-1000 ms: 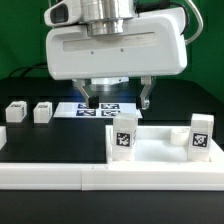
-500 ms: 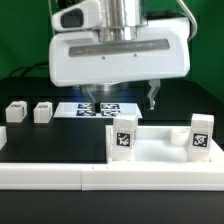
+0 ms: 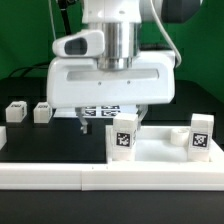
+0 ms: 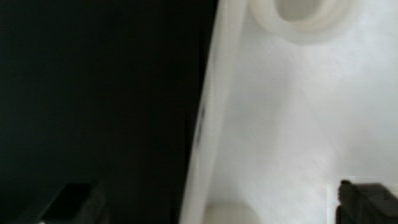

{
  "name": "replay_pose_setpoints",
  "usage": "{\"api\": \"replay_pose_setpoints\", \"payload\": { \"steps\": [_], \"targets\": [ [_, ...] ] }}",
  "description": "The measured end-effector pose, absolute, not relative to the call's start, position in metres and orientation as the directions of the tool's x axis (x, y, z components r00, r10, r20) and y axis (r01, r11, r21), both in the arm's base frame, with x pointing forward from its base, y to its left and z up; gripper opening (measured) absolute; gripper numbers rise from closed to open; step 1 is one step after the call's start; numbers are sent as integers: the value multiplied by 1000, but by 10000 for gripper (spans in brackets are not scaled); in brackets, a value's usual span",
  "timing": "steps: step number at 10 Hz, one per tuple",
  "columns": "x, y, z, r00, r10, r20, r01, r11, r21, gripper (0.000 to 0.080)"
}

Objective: Assemble square table

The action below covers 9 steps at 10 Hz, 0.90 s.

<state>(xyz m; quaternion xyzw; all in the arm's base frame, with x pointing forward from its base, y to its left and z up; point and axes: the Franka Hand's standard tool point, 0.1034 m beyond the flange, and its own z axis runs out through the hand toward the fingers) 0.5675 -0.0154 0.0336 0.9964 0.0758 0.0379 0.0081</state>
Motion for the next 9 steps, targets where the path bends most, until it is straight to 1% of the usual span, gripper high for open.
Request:
{"api": "replay_pose_setpoints", "payload": {
  "steps": [1,3,7,9],
  "targets": [
    [565,-18,25,987,144,70,142,-989,31,649],
    [563,-17,16,991,115,71,113,-993,38,649],
    [562,-18,14,992,111,67,109,-993,38,635],
    [562,-18,14,992,110,67,108,-993,38,281]
  ]
}}
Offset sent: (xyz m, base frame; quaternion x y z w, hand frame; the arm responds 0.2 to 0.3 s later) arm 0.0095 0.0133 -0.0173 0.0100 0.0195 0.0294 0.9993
